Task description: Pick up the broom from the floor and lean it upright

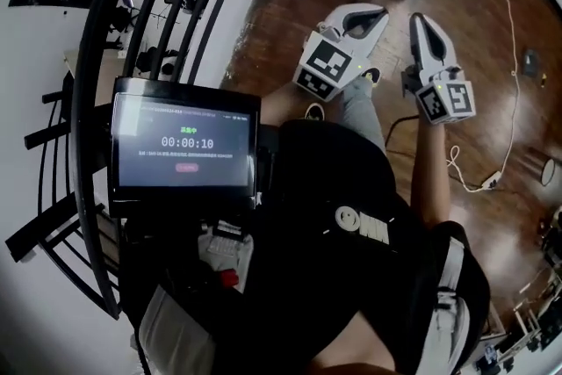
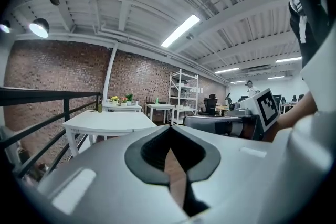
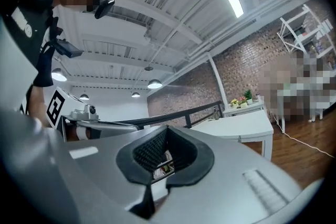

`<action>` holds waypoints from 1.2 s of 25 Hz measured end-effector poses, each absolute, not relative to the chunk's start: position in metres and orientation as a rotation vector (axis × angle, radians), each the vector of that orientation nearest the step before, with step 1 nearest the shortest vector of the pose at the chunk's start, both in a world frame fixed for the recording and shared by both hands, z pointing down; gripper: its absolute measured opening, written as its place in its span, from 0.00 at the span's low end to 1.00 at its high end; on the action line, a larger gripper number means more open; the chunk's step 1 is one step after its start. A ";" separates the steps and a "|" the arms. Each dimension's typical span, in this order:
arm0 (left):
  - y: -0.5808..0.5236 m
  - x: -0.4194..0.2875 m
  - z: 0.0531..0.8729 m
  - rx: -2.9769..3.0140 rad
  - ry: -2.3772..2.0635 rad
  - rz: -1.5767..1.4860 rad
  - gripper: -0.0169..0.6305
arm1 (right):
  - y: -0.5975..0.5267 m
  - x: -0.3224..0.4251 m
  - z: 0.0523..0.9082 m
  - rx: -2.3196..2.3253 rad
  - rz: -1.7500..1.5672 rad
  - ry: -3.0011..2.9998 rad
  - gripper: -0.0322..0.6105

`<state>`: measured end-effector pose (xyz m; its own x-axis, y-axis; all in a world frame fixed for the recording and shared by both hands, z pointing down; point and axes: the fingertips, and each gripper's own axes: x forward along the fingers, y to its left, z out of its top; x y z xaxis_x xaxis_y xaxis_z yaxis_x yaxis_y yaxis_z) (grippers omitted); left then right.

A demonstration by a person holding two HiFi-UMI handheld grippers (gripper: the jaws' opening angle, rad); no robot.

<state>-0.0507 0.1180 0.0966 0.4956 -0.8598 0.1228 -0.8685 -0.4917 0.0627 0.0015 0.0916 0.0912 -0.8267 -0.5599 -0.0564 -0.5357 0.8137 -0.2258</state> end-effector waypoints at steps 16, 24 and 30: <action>0.141 -0.085 0.100 2.533 -1.676 0.082 0.05 | 0.133 -0.043 0.095 -0.706 -0.272 2.977 0.05; 0.128 -0.132 0.110 2.434 -1.809 0.059 0.05 | 0.100 -0.077 0.110 -0.643 -0.254 3.004 0.05; 0.123 -0.170 0.109 2.387 -1.888 0.093 0.05 | 0.079 -0.104 0.109 -0.621 -0.292 2.982 0.05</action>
